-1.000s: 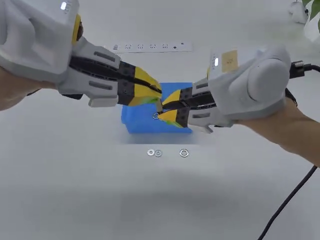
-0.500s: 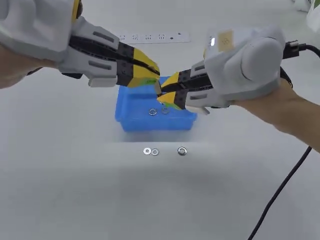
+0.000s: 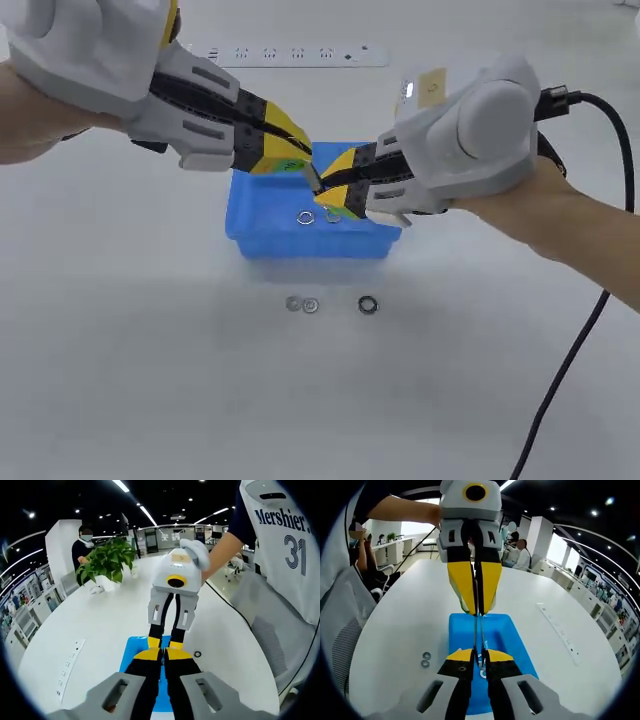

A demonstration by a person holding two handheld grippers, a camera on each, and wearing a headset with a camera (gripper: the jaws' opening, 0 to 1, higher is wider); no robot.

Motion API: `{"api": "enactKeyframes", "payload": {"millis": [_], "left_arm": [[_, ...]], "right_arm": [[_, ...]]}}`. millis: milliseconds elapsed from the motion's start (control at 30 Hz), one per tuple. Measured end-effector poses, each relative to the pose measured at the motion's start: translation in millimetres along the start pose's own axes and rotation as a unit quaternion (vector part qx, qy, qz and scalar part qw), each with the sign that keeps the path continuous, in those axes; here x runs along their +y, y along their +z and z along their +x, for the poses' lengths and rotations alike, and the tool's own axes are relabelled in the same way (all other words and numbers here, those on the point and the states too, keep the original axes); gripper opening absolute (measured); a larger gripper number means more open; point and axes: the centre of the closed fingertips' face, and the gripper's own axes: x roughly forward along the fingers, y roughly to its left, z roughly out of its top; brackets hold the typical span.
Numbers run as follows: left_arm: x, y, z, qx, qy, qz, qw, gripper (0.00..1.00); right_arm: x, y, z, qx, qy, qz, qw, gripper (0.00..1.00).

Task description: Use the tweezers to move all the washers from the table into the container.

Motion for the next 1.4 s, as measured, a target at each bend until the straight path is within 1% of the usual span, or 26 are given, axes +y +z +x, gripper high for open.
{"api": "enactKeyframes", "payload": {"millis": [133, 233, 367, 400, 500, 667, 800, 900, 967, 1033, 1100, 1233, 1267, 1300, 1333, 1367, 1400], "left_arm": [[3.2, -8.5, 4.8, -0.001, 0.001, -0.006, 1.0, 0.06], [6.7, -14.2, 7.5, -0.002, 0.005, -0.013, 0.9999, 0.06], [9.0, -20.2, 10.2, 0.001, 0.005, -0.02, 0.9998, 0.06], [9.0, -21.5, 11.0, 0.001, 0.005, -0.023, 0.9997, 0.06], [7.6, -24.8, 14.5, 0.004, 0.002, -0.025, 0.9997, 0.06], [9.4, -22.3, 16.1, -0.007, 0.006, -0.034, 0.9994, 0.06], [8.6, -21.5, 17.2, -0.004, 0.005, -0.027, 0.9996, 0.06], [9.9, -19.4, 14.6, -0.006, 0.008, -0.024, 0.9997, 0.06], [10.9, -15.5, 11.1, -0.012, 0.013, -0.024, 0.9996, 0.06], [11.5, -15.4, 8.3, -0.016, 0.016, -0.023, 0.9995, 0.06], [10.5, -10.3, 5.7, -0.019, 0.018, -0.02, 0.9995, 0.06], [4.4, 0.1, -0.1, -0.024, 0.018, -0.015, 0.9994, 0.06], [-0.4, 6.0, -2.6, -0.028, 0.016, -0.012, 0.9994, 0.06], [-1.8, 8.2, -3.7, -0.031, 0.016, -0.012, 0.9993, 0.06], [-4.1, 12.6, -6.4, -0.041, 0.013, -0.015, 0.999, 0.06], [-4.1, 12.2, -8.0, -0.045, 0.009, -0.012, 0.9989, 0.06], [-6.7, 14.4, -9.9, -0.045, 0.009, -0.01, 0.9989, 0.06]], "right_arm": [[-0.6, -6.4, 8.5, 0.003, 0.005, 0.009, 0.9999, 0.1], [-1.5, -10.5, 14.3, 0.0, 0.01, 0.021, 0.9997, 0.1], [-1.8, -15.5, 19.6, 0.002, 0.009, 0.023, 0.9997, 0.1], [-2.0, -20.1, 22.9, 0.004, 0.01, 0.025, 0.9996, 0.1], [-1.1, -22.9, 24.5, 0.004, 0.011, 0.03, 0.9995, 0.1], [-0.9, -21.1, 20.9, 0.001, 0.009, 0.036, 0.9993, 0.1], [0.2, -20.2, 19.2, 0.008, 0.009, 0.028, 0.9995, 0.1], [-0.2, -16.9, 15.8, 0.008, 0.003, 0.03, 0.9995, 0.11], [-2.2, -13.9, 12.5, 0.007, -0.005, 0.031, 0.9995, 0.12], [-2.5, -10.7, 9.7, 0.005, -0.007, 0.032, 0.9994, 0.12], [-1.6, -6.4, 6.3, 0.002, -0.008, 0.031, 0.9995, 0.12], [2.8, 2.3, -2.7, -0.005, -0.007, 0.028, 0.9996, 0.12], [5.4, 5.8, -6.4, -0.009, -0.004, 0.025, 0.9996, 0.12], [7.3, 8.5, -9.3, -0.012, -0.003, 0.024, 0.9996, 0.12], [10.7, 13.1, -13.3, -0.02, 0.001, 0.025, 0.9995, 0.12], [13.9, 16.2, -15.6, -0.025, 0.006, 0.027, 0.9993, 0.11], [17.0, 18.1, -17.3, -0.027, 0.01, 0.026, 0.9993, 0.11]]}}
